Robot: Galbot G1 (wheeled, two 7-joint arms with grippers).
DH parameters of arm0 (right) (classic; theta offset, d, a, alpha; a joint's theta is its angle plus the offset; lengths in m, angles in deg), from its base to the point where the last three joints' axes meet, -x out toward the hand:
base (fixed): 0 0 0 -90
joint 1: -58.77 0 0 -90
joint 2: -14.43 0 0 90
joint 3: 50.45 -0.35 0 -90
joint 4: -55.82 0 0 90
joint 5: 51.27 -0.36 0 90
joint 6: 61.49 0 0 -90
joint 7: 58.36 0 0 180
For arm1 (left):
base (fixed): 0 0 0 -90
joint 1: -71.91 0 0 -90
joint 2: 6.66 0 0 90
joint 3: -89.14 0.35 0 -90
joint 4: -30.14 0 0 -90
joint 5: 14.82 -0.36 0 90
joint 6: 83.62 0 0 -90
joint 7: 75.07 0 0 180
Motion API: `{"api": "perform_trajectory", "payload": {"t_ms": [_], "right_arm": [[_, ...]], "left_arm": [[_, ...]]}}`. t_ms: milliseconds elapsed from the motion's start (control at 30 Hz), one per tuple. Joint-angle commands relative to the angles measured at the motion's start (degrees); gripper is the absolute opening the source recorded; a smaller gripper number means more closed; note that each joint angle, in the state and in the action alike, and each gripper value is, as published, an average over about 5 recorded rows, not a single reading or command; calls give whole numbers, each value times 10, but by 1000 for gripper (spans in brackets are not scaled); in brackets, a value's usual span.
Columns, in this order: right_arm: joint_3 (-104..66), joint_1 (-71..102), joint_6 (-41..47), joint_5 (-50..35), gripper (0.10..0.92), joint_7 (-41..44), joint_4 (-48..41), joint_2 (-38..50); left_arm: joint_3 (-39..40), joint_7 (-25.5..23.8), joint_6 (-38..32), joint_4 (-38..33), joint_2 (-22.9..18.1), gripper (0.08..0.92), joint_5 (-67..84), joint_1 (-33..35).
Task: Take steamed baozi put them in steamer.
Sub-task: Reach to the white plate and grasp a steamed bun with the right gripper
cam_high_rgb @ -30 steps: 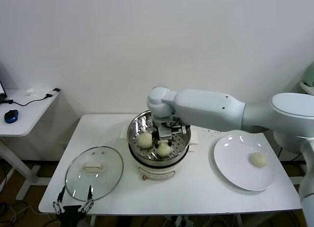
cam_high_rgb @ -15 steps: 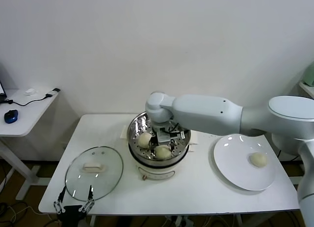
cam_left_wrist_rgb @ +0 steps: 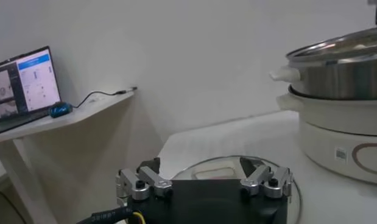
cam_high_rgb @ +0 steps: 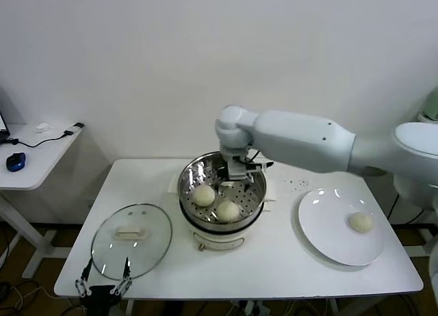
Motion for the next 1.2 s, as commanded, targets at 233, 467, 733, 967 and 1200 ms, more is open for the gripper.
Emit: {"api": "perform_trajectory", "payload": {"t_ms": [233,467,733,967,1200], "right_arm": [[135,-126,360,-301,823,-105,-6,232],[84,-30,435,-272,823,-50,-22,356],[-98,181,398,-145,823,-11,-60,430],[-277,353,342,-25,823,15,-127,428],[-388,435,312,35,823,7,-176,398]], "left_arm": [[4,2,-3,-7,5,823,4,0],[3,2,-6,-8,10,823,7,5],[2,2,-6,-9,13,823,10,11],[1,1,-3,-9,13,823,6,13],[0,1,-1,-3,10,823,1,12]]}}
